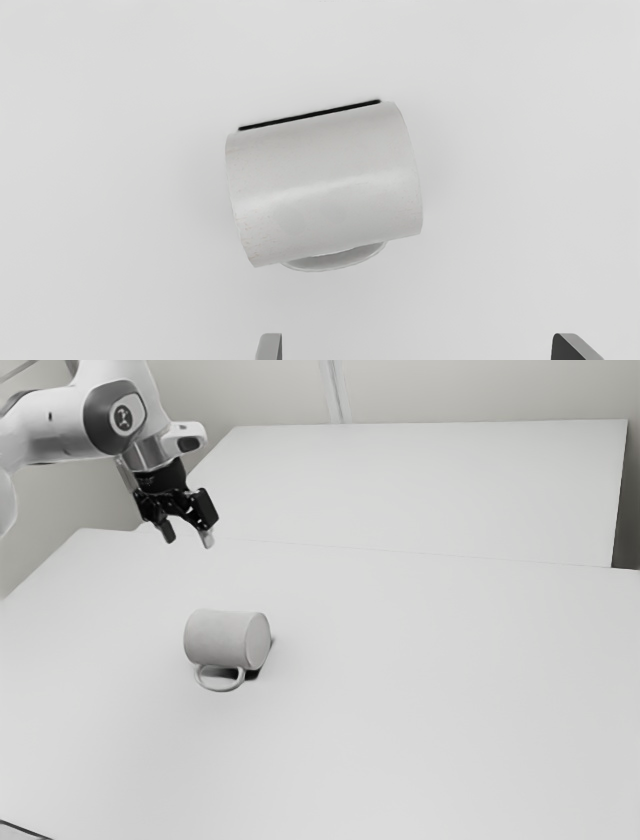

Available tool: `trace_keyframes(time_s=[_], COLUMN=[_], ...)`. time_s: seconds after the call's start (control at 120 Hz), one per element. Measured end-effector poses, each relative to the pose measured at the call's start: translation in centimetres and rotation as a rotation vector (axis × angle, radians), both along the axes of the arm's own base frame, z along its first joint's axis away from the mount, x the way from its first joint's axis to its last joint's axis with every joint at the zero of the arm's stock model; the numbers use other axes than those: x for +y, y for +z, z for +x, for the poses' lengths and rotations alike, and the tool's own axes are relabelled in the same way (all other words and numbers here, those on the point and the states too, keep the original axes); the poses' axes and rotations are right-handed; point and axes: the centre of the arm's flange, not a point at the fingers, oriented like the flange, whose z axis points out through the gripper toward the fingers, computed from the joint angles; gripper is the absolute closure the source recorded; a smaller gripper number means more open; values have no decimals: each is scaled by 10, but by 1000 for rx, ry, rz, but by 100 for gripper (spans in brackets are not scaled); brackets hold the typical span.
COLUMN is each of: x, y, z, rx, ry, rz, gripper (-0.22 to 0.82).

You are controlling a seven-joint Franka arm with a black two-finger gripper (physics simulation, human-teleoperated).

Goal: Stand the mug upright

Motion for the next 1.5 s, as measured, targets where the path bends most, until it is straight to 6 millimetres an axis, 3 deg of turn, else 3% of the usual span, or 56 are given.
trace_keyframes(time_s=[0.158, 0.267, 0.383, 0.492, 0.642, 0.725, 0.917, 1.183, 1.358, 1.5], x=[-5, 31, 84, 106, 122, 136, 164, 163, 155, 140], y=[-10, -32, -69, -101, -125, -134, -174, -218, -235, -237], z=[9, 14, 14, 2, -13, -17, -16, -20, -29, -37], rx=[-9, 15, 56, 89, 97, 81, 64, 41, 28, 7], ry=[-22, 65, 178, 220, 218, 217, 216, 187, 174, 158], rz=[-24, -130, -298, -436, -549, -586, -671, -753, -787, -806], gripper=[2, 2, 2, 3, 3, 3, 2, 2, 2, 3])
